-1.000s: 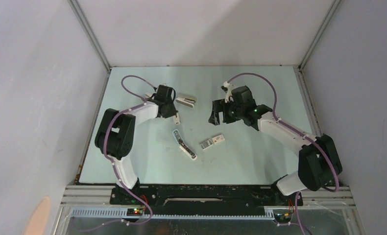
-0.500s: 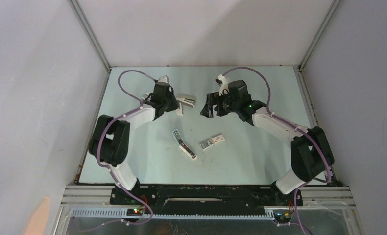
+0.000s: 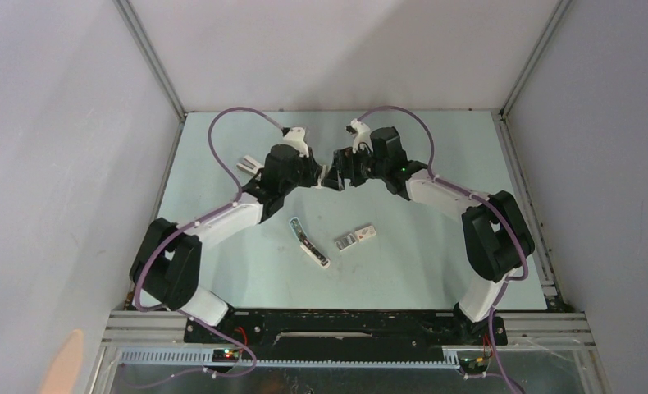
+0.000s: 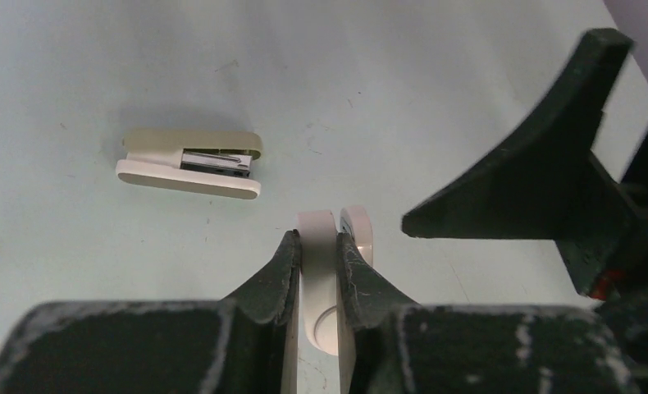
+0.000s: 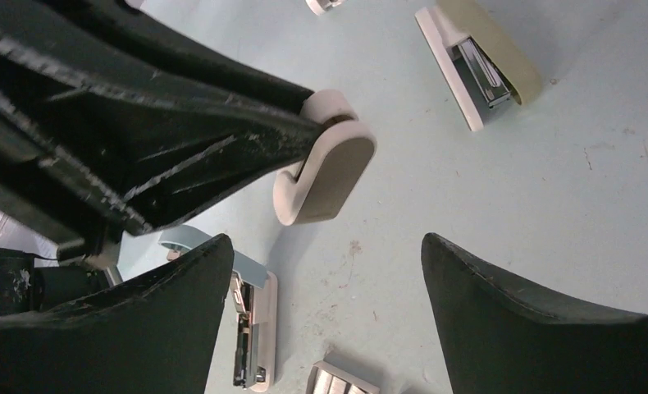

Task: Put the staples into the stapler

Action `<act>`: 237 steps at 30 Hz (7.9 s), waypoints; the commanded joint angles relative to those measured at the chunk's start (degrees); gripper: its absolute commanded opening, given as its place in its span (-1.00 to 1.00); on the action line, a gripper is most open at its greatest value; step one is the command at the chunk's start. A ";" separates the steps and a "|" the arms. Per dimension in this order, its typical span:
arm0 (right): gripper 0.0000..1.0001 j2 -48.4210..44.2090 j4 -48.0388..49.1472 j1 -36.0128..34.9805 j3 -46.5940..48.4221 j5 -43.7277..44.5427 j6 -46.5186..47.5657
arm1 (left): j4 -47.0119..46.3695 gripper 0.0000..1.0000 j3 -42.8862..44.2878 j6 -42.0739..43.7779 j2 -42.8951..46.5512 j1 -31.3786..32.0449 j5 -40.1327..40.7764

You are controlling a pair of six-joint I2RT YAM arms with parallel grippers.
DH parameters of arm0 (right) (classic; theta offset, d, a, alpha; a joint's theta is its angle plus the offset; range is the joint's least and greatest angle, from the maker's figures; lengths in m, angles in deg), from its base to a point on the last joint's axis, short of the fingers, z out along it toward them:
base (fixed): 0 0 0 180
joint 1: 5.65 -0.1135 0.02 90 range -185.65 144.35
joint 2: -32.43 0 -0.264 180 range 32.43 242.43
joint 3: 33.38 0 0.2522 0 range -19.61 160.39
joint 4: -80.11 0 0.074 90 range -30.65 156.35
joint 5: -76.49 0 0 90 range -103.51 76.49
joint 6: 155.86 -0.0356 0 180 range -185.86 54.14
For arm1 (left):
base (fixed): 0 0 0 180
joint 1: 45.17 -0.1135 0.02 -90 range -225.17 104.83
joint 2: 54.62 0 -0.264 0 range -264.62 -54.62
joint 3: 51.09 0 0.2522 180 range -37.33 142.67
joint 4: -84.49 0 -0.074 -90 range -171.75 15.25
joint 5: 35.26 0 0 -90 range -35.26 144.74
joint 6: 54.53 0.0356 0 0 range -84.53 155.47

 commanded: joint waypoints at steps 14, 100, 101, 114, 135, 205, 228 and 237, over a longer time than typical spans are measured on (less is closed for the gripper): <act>0.18 0.80 7.96 2.57 2.60 -12.80 -2.45 | -12.32 -0.89 -5.69 9.46 9.65 4.55 -4.46; -0.14 -20.89 -9.57 0.73 -3.66 -31.96 25.70 | 28.41 -1.00 10.46 34.22 17.44 -0.03 -51.15; -0.17 -20.80 -9.70 0.73 -3.66 -32.07 25.71 | 28.19 -1.00 10.32 34.17 17.65 0.03 -51.21; -0.30 -20.04 -8.99 0.30 -3.65 -33.69 24.77 | 25.58 -1.00 9.56 32.51 18.79 0.13 -52.08; -1.00 -29.67 11.06 8.32 -11.29 -36.87 8.49 | -6.99 -1.00 -4.09 11.27 27.94 -4.00 -45.83; 0.30 -47.83 -0.22 4.00 -24.31 3.99 -17.21 | -70.74 -1.00 -33.79 11.14 23.17 3.89 -32.19; -0.04 -47.58 15.72 2.40 -30.63 5.98 -30.43 | -81.82 -1.00 -36.15 7.53 18.48 7.54 -25.85; -0.19 -45.34 20.38 2.11 -31.08 5.04 -33.72 | -81.83 -1.00 -35.93 7.46 18.61 7.98 -25.85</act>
